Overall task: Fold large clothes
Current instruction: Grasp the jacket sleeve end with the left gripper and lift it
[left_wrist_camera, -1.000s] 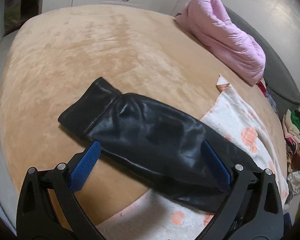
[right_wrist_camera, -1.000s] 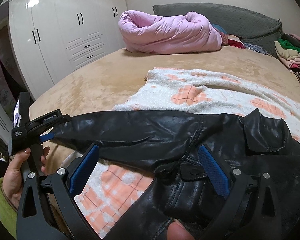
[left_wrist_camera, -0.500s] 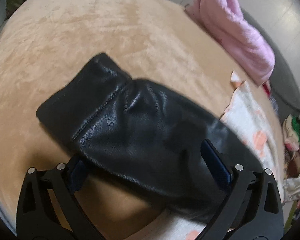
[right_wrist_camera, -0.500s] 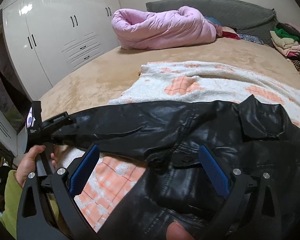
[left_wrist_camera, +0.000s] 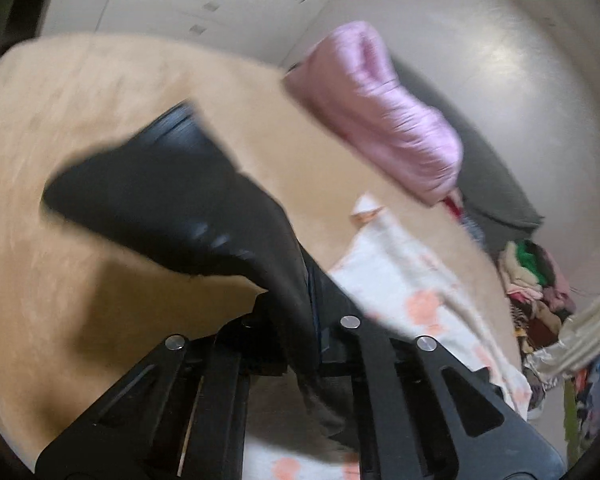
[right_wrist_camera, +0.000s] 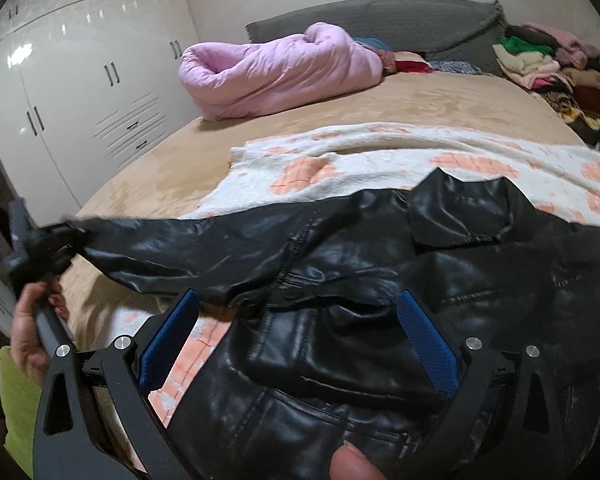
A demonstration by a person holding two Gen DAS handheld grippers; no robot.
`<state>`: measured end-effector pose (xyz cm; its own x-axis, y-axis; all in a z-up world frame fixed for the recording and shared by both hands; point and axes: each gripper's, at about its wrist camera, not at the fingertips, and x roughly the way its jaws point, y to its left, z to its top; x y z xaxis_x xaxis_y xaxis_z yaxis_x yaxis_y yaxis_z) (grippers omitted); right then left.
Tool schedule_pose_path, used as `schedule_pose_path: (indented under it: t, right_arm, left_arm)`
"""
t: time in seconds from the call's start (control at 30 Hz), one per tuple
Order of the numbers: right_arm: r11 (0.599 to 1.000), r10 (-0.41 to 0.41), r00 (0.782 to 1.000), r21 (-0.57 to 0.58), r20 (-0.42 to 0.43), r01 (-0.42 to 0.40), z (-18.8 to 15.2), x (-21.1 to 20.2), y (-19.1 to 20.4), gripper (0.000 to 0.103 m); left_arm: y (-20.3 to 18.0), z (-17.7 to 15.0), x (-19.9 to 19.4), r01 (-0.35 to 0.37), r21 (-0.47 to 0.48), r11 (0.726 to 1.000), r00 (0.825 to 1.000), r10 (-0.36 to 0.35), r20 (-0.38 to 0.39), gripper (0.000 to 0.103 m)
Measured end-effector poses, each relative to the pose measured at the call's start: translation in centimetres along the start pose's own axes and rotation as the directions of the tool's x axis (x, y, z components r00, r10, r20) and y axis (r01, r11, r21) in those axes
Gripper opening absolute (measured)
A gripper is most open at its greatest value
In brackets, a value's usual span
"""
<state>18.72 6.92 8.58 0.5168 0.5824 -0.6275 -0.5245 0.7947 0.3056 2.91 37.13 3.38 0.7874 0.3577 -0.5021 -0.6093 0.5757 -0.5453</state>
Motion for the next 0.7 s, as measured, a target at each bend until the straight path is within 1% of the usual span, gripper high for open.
schedule_pose_path:
  t: [0.07,0.17,0.3,0.37,0.43,0.47,0.53,0.57,0.67,0.7]
  right_arm:
    - [1.0,-0.006,1.0,0.021,-0.007,0.006,-0.4,-0.1,-0.5,0.099]
    - [0.999,-0.012,1.0,0.037,-0.01,0.013,-0.7,-0.3,-0.9,0.099]
    - [0.997,-0.045,0.999,0.059,0.01,0.044,-0.8,-1.5,-2.1,0.099]
    - [0.996,-0.057,0.998,0.077,0.023,0.055,-0.7,-2.2,-2.9,0.099]
    - [0.993,-0.069,0.997,0.093,0.038,0.065,-0.9,-3.0,-3.7,0.099]
    - [0.992,-0.082,0.995,0.104,0.047,0.077,-0.9,-3.5,-4.2,0.099]
    - [0.987,-0.096,0.994,0.131,0.058,0.088,-1.2,-4.3,-5.3,0.099]
    - [0.986,-0.099,0.993,0.144,0.06,0.09,-1.4,-4.6,-5.8,0.099]
    - [0.975,-0.124,0.99,0.191,0.064,0.11,-1.8,-5.6,-7.7,0.099]
    - [0.971,-0.134,0.989,0.207,0.064,0.119,-1.9,-5.9,-8.5,0.099]
  left_arm:
    - [-1.8,0.1,-1.2,0.026,0.039,0.999,0.999,-0.027,0.036,0.001]
    - [-5.0,-0.2,-2.7,0.093,0.105,0.99,0.993,-0.1,0.061,0.001]
    - [-8.5,-1.2,-3.8,0.185,0.175,0.967,0.979,-0.197,0.052,0.001]
    - [-10.5,-1.8,-4.2,0.241,0.205,0.949,0.967,-0.253,0.032,0.001]
    - [-11.8,-2.4,-4.4,0.279,0.229,0.933,0.957,-0.29,0.014,0.001]
    - [-12.4,-2.8,-4.6,0.305,0.238,0.922,0.949,-0.314,-0.001,0.001]
    - [-13.8,-3.4,-5.0,0.366,0.251,0.896,0.929,-0.368,-0.037,0.001]
    - [-14.8,-3.9,-5.3,0.397,0.265,0.879,0.916,-0.397,-0.054,0.001]
    - [-16.5,-4.8,-6.0,0.448,0.296,0.843,0.892,-0.445,-0.082,0.001]
    - [-17.3,-5.4,-6.3,0.475,0.308,0.824,0.878,-0.469,-0.1,0.001]
